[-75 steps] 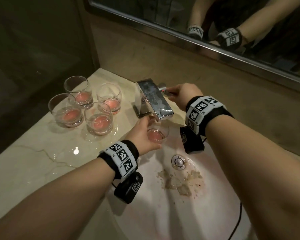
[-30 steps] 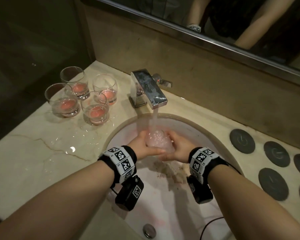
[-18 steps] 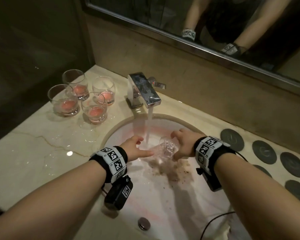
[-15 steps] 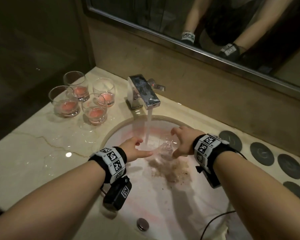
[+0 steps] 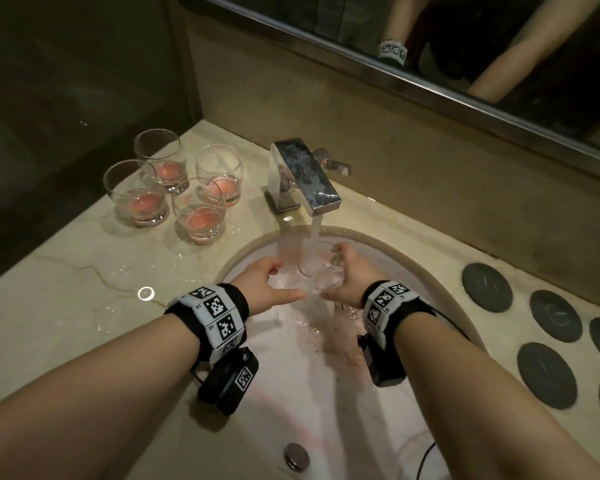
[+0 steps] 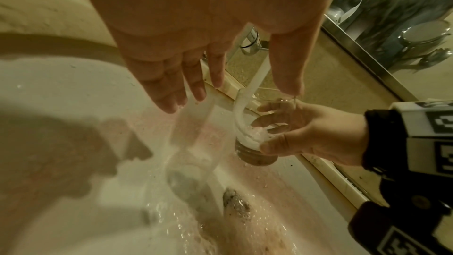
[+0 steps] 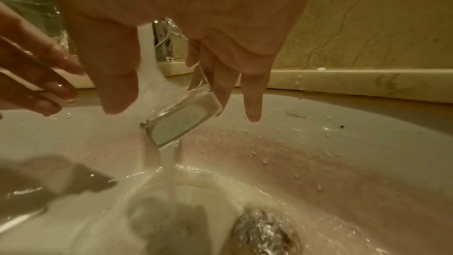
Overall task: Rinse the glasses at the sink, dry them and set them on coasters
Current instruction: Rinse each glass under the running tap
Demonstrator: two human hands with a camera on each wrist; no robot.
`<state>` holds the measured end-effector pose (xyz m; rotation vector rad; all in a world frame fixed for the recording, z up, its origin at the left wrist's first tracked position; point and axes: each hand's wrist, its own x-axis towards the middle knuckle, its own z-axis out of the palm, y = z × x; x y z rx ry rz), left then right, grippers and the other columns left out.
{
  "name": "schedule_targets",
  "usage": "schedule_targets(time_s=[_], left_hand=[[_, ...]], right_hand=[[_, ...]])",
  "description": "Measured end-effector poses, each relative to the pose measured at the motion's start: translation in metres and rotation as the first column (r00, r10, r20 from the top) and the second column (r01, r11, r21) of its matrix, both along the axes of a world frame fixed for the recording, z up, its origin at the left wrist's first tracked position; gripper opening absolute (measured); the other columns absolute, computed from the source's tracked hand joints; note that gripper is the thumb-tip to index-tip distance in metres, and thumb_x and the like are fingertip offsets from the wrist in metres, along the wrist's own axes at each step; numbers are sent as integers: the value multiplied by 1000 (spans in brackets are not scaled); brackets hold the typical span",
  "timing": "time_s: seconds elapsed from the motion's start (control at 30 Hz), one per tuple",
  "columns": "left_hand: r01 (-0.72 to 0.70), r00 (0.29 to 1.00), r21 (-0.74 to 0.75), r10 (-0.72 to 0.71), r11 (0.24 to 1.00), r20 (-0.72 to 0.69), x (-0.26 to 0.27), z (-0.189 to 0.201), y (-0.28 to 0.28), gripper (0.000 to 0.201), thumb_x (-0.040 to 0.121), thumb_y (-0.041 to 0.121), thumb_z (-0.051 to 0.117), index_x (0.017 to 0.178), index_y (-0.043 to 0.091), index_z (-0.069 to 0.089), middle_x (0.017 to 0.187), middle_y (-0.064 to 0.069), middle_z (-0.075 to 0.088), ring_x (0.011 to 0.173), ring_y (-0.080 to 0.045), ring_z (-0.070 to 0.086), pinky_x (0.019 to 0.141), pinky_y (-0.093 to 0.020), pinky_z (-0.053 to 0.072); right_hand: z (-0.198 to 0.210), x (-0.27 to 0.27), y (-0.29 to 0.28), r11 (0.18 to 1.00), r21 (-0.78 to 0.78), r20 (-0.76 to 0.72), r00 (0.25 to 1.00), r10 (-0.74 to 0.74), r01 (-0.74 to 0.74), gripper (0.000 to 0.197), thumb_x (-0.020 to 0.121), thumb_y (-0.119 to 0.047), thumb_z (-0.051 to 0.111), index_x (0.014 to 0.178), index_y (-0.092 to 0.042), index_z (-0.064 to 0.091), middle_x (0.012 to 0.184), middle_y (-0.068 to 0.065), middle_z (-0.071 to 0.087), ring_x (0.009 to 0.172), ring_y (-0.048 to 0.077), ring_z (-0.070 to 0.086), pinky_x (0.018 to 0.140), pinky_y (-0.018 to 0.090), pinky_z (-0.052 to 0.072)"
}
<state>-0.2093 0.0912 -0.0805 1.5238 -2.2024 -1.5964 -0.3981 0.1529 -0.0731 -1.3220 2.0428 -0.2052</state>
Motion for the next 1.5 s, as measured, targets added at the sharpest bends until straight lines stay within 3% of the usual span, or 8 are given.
schedule_targets(time_s=[0.27, 0.43, 0.67, 0.8, 0.9, 1.0, 1.27, 1.5], left_hand=[[5, 1000, 3, -5, 1000, -22, 2, 3, -7, 79, 77, 40, 73, 141, 14, 34, 141, -4, 41, 128, -18, 42, 105, -31, 35], [39, 999, -16, -40, 999, -21, 0, 9, -7, 77, 77, 42, 71, 140, 15, 35, 140, -2, 43, 126, -17, 43, 105, -31, 36], [42, 999, -2, -42, 999, 15, -1, 10, -5, 76, 77, 43, 71, 139, 13, 38, 139, -4, 45, 123, -18, 46, 104, -32, 38], [83, 996, -21, -82, 996, 29, -10, 20, -1, 75, 80, 43, 69, 140, 12, 36, 141, -4, 44, 125, -19, 45, 101, -29, 37], [90, 995, -38, -88, 995, 36, -14, 24, 1, 75, 80, 44, 68, 140, 12, 36, 141, -5, 44, 125, -19, 46, 99, -29, 37], [95, 995, -57, -93, 994, 37, -20, 29, 3, 75, 81, 45, 67, 140, 11, 36, 142, -5, 44, 126, -19, 45, 100, -29, 36], [51, 999, -61, -51, 997, 3, -30, 35, 1, 74, 81, 41, 68, 139, 8, 36, 141, -8, 44, 127, -22, 45, 105, -34, 37], [34, 999, -61, -32, 998, 19, -24, 27, -8, 77, 79, 42, 70, 140, 9, 37, 140, -7, 46, 125, -22, 46, 104, -38, 39]], right_hand=[[-9, 5, -15, 999, -5, 31, 999, -35, 36, 96, 68, -26, 81, 141, -19, 18, 123, 2, 55, 110, 21, 57, 91, 37, 49], [2, -8, -9, 1000, -4, 29, 999, -16, 16, 90, 73, -18, 78, 141, -14, 19, 108, -1, 53, 98, 16, 55, 78, 27, 42], [18, -21, 4, 992, 51, -134, 983, 123, -117, 94, 64, -32, 83, 139, -24, 28, 140, 2, 43, 119, 21, 50, 96, 32, 43], [36, -31, 10, 954, 155, -342, 892, 296, -257, 90, 64, -44, 79, 137, -31, 29, 141, -3, 37, 116, 22, 49, 94, 34, 44], [48, -30, 10, 901, 281, -490, 758, 431, -331, 88, 66, -50, 76, 138, -33, 29, 140, -1, 37, 122, 24, 44, 110, 48, 28], [56, -30, 11, 880, 340, -570, 671, 474, -333, 86, 68, -49, 74, 139, -33, 29, 135, 2, 39, 123, 25, 43, 113, 54, 19], [60, -27, 13, 969, 148, -413, 877, 244, -200, 84, 71, -43, 74, 139, -29, 28, 128, 0, 45, 108, 25, 54, 104, 44, 35], [34, -14, -2, 997, 26, -223, 972, 79, -75, 89, 66, -37, 80, 138, -27, 28, 128, 2, 55, 109, 25, 57, 93, 39, 48]])
